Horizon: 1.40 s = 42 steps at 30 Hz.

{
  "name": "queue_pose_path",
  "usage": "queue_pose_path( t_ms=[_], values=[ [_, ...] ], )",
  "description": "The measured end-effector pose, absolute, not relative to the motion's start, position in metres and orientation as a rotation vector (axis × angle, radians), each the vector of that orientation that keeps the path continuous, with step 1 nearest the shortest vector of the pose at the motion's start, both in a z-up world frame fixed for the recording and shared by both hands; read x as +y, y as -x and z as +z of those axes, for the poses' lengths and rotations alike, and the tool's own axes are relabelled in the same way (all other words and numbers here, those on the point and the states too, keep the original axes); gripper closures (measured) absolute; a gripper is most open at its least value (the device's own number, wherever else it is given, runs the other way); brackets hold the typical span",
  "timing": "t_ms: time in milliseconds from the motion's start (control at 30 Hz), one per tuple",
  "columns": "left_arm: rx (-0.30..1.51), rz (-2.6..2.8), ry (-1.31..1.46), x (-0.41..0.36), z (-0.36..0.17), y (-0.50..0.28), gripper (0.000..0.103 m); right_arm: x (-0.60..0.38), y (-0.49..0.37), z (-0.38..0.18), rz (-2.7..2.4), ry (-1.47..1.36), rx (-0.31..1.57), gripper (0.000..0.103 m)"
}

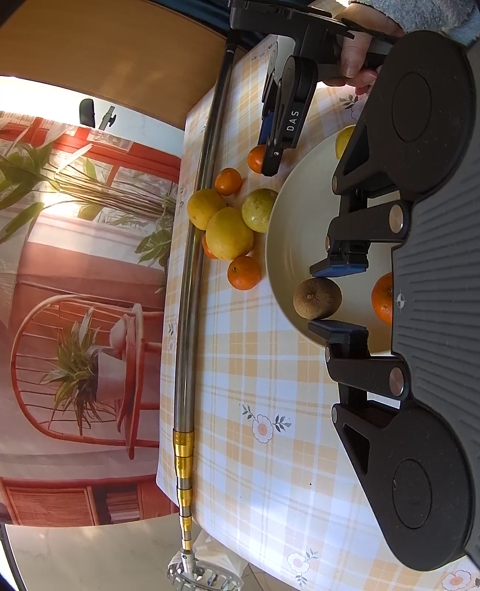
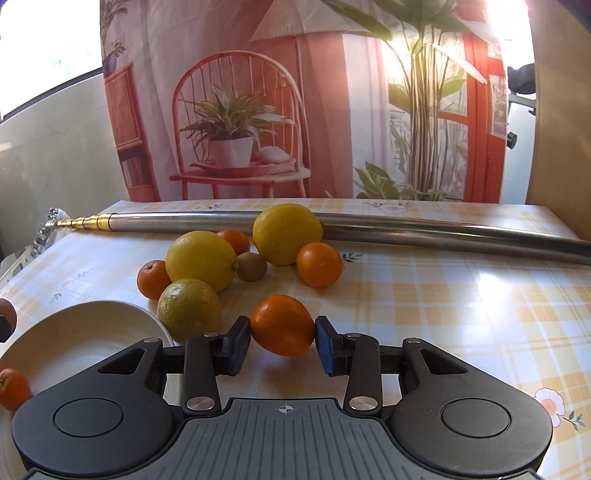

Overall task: Organize fruits
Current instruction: 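Release the kiwi onto the plate with the left tool while the right tool carries the orange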

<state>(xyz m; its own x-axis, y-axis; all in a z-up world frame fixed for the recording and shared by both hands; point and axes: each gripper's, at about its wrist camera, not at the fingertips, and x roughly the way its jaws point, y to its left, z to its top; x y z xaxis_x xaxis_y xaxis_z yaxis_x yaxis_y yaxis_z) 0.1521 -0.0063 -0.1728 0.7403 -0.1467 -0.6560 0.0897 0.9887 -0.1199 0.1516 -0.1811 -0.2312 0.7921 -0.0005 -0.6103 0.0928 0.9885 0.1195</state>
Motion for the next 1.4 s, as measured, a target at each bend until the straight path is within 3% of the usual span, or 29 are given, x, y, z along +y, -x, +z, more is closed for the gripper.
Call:
queue_pose_path(
  t_ms=[833, 1400],
  values=[
    [0.835, -0.251, 0.166, -0.001, -0.174, -0.121, 0.077, -0.128, -0.08, -0.183, 0.033, -0.176, 0.62, 0.068],
    [0.921, -0.266, 0.113, -0.006, -0.196, -0.133, 0.077, -0.132, -0.089, -0.195, 0.03, -0.199, 0.657, 0.068]
  ],
)
